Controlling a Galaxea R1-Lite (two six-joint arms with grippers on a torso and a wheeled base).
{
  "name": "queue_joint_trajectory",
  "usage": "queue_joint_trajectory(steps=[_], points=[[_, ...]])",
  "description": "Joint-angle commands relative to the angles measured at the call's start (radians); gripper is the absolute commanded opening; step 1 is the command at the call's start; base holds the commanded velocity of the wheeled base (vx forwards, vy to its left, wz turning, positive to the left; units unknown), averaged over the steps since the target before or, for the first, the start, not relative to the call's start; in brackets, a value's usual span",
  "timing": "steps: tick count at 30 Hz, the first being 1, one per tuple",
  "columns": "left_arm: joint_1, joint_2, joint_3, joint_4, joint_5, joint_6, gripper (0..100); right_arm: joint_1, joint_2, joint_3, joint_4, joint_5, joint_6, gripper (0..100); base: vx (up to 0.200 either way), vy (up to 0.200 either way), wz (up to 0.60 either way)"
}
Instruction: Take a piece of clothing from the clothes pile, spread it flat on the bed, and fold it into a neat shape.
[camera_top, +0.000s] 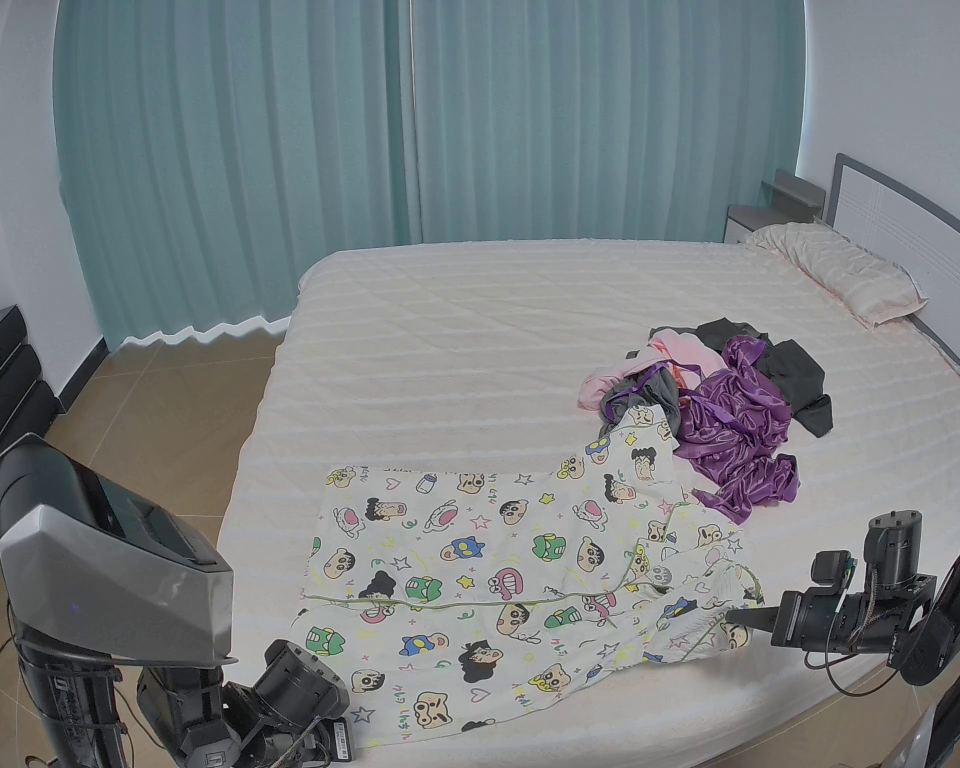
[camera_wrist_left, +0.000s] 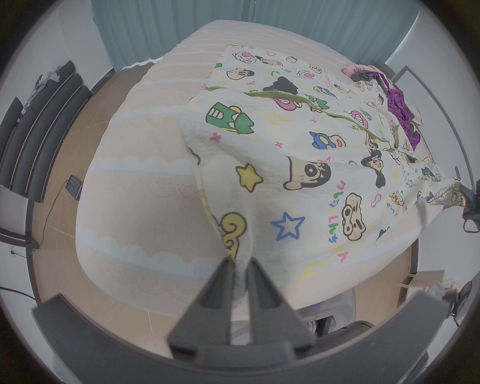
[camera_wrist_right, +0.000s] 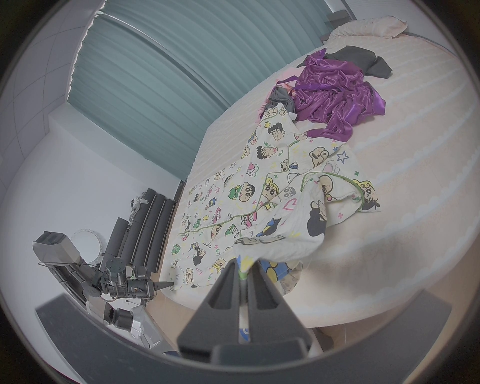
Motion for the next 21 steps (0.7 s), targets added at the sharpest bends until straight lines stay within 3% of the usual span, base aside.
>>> queue_joint_trajectory(steps=[1,8,17,20,21], points=[[-0.001,-0.014,0.012,-0.001,0.000,-0.002,0,0.000,-0.001,0.018,0.004,0.000,-0.002,0,0.000,0.000,0.00],[0.054,-0.198,0.035,0.007,-0.004,-0.010,0,0.002,-0.026,0.018,0.053,-0.009,-0.011,0,0.000,0.000,0.00],[0.131,-0.304,0.034,0.097,-0.044,-0.010,0,0.009,-0.169,0.018,0.231,-0.009,-0.054,0,0.000,0.000,0.00],[0.131,-0.388,0.028,0.162,-0.053,-0.010,0,0.002,-0.230,0.018,0.300,-0.009,-0.075,0,0.000,0.000,0.00],[0.133,-0.444,0.006,0.240,-0.057,-0.010,0,0.000,-0.267,0.018,0.345,-0.009,-0.083,0,0.000,0.000,0.00]])
